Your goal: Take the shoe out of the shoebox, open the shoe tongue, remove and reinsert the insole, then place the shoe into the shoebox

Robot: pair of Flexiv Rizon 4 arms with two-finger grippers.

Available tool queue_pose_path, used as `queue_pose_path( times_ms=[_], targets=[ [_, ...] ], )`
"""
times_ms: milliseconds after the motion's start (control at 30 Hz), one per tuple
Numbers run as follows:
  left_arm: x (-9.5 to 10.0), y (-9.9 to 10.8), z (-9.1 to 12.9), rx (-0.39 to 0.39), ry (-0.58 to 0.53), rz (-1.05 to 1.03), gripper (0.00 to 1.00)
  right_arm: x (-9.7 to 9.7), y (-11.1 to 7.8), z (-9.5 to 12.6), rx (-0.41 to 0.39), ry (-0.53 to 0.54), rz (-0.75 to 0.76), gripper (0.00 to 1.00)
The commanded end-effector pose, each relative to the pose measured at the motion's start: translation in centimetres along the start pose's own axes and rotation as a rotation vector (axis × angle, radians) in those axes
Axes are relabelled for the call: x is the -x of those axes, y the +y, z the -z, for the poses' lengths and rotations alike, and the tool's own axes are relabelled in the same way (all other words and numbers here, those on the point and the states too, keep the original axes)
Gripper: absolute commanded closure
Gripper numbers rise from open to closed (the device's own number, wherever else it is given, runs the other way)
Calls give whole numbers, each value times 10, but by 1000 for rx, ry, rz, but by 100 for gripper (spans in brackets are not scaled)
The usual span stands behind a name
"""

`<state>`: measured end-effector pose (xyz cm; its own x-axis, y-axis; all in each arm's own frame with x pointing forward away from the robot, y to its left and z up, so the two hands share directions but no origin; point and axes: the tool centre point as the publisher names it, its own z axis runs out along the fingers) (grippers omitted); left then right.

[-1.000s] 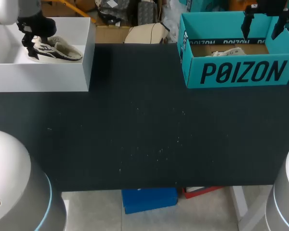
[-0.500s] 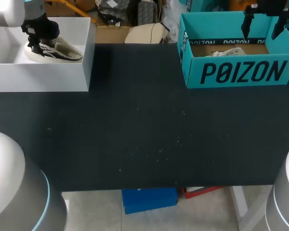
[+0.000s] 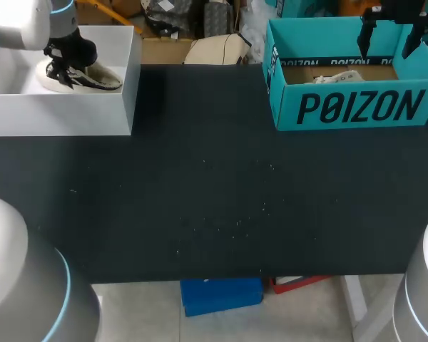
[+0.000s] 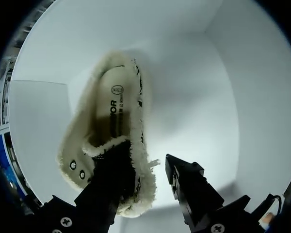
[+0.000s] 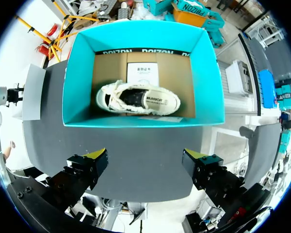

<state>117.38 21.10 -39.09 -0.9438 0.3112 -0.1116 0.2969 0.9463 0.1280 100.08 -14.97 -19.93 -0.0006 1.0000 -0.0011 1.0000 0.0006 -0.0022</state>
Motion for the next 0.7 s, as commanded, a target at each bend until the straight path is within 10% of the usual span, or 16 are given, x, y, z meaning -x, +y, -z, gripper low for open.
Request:
queue_pose_path(
  times_ms=[33, 333, 433, 700],
  targets=[
    [9, -2, -13, -9, 3, -1, 57, 0, 0, 0, 0, 0, 0, 0],
    [15, -7, -28, 1, -2, 1, 63, 0, 0, 0, 0, 0, 0, 0],
    [16, -6, -31, 11, 1, 5, 100, 0, 0, 0, 0, 0, 0, 0],
    [9, -7, -12, -13, -12, 0, 100, 0, 0, 0, 0, 0, 0, 0]
  ],
)
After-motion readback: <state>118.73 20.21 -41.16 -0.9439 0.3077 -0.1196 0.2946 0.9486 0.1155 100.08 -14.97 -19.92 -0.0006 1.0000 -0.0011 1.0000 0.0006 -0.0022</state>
